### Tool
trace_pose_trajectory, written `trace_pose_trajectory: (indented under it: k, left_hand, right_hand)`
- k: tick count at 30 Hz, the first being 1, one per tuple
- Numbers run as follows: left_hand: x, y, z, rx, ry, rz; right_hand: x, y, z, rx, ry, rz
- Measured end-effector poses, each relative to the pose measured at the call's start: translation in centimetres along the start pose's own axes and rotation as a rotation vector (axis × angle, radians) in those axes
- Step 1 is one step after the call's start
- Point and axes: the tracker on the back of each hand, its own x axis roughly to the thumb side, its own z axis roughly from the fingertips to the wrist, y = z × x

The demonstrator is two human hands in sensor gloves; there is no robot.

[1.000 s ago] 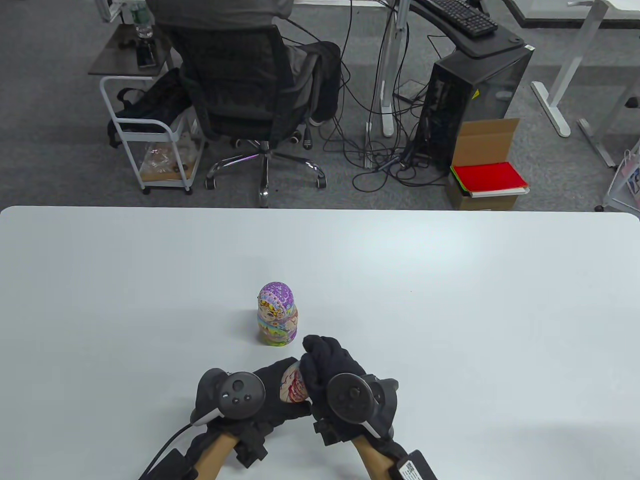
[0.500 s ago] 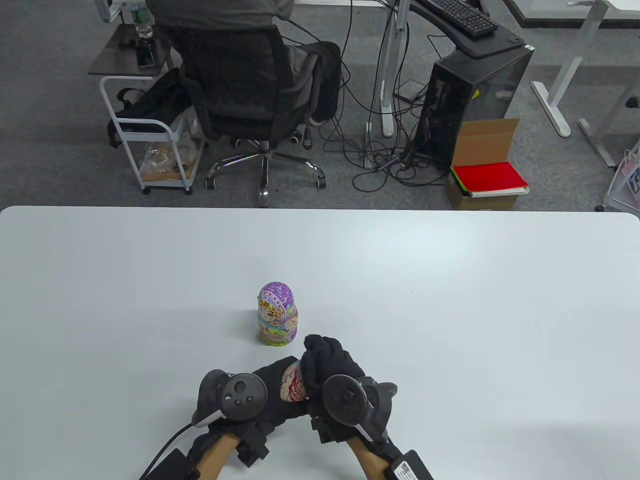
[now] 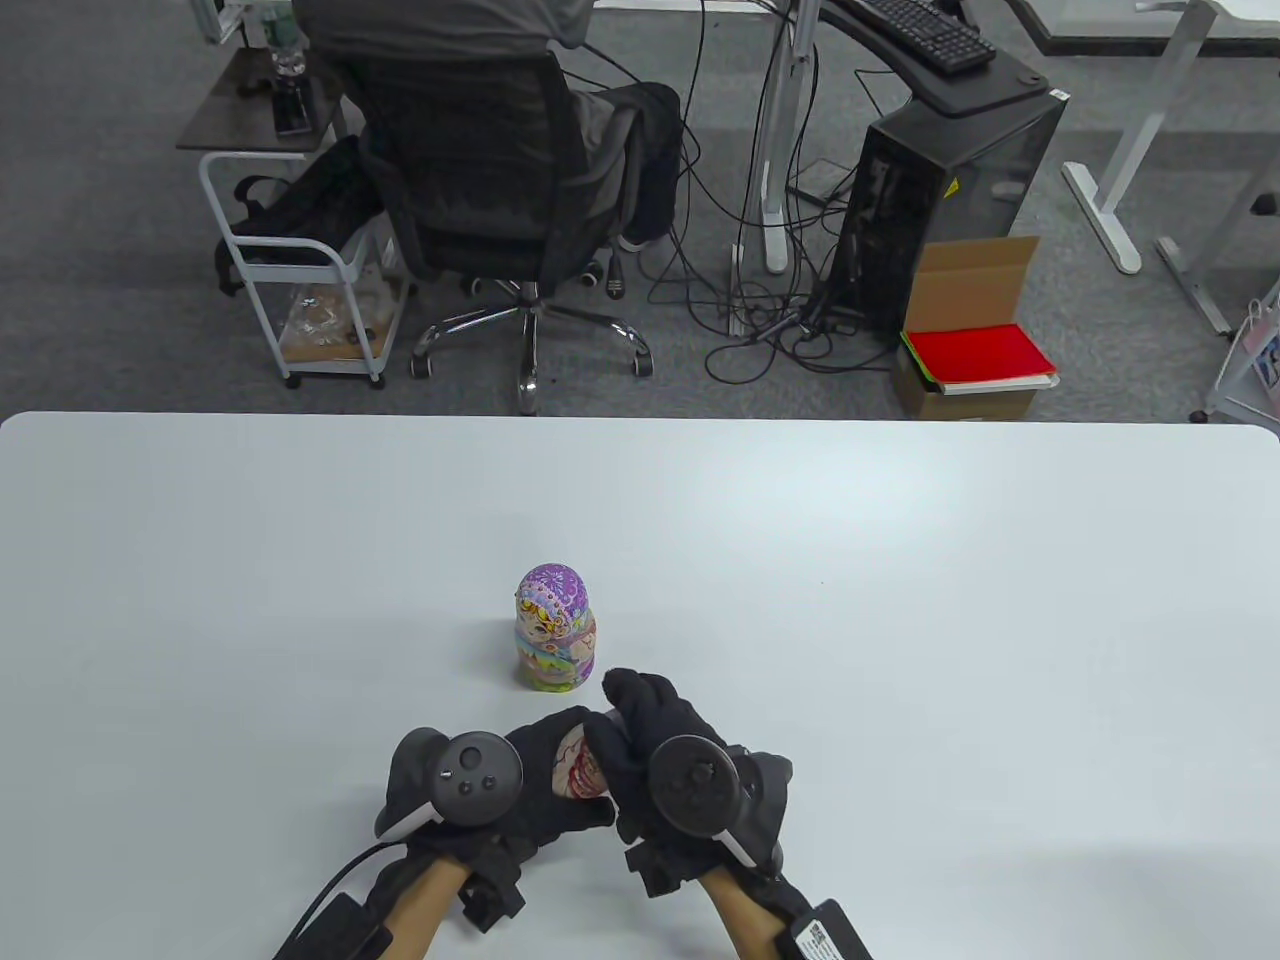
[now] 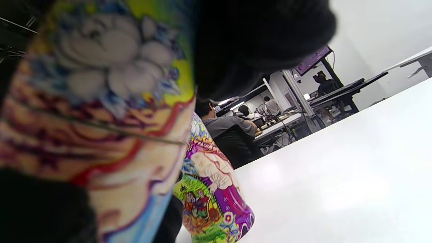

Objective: Nest individual Russian dolls into a nested set

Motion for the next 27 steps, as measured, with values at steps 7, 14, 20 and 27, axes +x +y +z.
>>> trace_pose_trajectory:
  k: [7,14,20,27]
  left_hand:
    - [-0.9,1.2,0.4,-0.003,0.032,-0.105]
    - [-4.1,1.6,0.4,-0.062,0.150,-0.065]
    - [-5.3,1.7,0.4,-0.076,0.196,-0.068]
    - [-6.1,2.4,0.7,-0.053,0.258,-0.054]
  right_hand:
    - [-2.7,-1.1,-1.8,-0.067,0.068,0.539]
    - [-6.5,0.2,-3.5,0.001,0.262,0.782]
    - [-6.3,-0.5,-3.6,0.041,0.308,0.727]
    - [0.8,-1.9,-5.2,0.063,0.190,0.413]
